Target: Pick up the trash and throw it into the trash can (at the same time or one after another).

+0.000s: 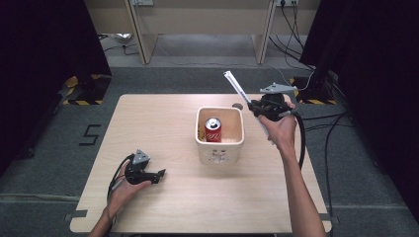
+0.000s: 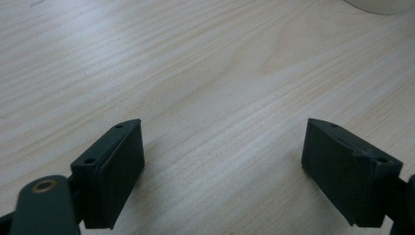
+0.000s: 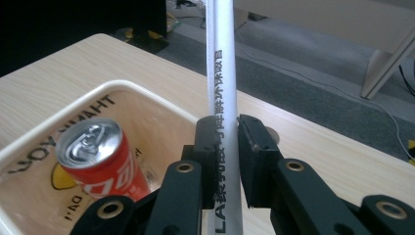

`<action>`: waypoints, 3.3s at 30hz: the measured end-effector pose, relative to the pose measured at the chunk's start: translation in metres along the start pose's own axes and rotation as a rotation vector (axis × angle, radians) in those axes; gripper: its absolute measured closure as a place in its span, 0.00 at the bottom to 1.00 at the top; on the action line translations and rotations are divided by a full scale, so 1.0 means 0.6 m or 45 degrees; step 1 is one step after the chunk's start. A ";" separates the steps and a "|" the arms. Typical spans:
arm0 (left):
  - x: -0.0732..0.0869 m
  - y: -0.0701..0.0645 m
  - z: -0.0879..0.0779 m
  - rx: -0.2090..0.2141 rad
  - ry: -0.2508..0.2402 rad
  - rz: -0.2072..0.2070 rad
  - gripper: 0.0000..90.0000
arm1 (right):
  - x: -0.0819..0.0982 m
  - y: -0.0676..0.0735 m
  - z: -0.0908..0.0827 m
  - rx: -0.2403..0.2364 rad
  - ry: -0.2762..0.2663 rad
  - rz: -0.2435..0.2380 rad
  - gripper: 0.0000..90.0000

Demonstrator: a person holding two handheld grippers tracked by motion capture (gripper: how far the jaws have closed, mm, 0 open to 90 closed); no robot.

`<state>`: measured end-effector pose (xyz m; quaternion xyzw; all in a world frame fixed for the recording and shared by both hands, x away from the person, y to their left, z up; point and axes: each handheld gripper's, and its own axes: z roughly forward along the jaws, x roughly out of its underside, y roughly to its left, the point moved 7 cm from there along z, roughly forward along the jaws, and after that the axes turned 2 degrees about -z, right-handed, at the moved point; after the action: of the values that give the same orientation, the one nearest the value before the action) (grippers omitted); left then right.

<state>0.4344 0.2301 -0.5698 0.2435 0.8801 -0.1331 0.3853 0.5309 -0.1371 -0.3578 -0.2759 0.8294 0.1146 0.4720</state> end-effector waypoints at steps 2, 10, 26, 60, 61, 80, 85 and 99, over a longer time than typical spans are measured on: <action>0.000 0.000 0.000 0.000 0.000 0.000 0.17 | -0.006 0.008 0.004 -0.015 -0.005 -0.005 0.88; 0.000 0.000 0.000 0.000 0.000 0.002 0.17 | -0.024 0.034 0.024 -0.047 -0.005 -0.021 0.88; 0.000 0.000 0.000 0.001 0.000 0.002 0.17 | -0.047 0.072 0.057 -0.097 -0.002 -0.039 0.88; 0.000 0.000 0.000 0.005 0.002 0.002 0.17 | -0.053 0.098 0.158 -0.131 0.002 0.039 0.88; 0.000 0.000 0.000 0.005 0.002 0.002 0.17 | -0.052 0.098 0.159 -0.129 0.002 0.040 0.88; 0.000 0.000 0.000 0.003 -0.002 0.001 0.17 | -0.025 0.088 0.170 -0.130 0.004 0.081 0.87; 0.000 0.000 0.000 0.003 -0.003 0.001 0.17 | -0.020 0.085 0.165 -0.132 0.008 0.085 0.87; 0.000 0.000 0.000 0.002 -0.001 0.002 0.17 | -0.005 0.077 0.140 -0.135 0.071 0.058 0.86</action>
<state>0.4343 0.2299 -0.5698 0.2443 0.8796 -0.1338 0.3856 0.5664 -0.0604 -0.4029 -0.2846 0.8411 0.1615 0.4306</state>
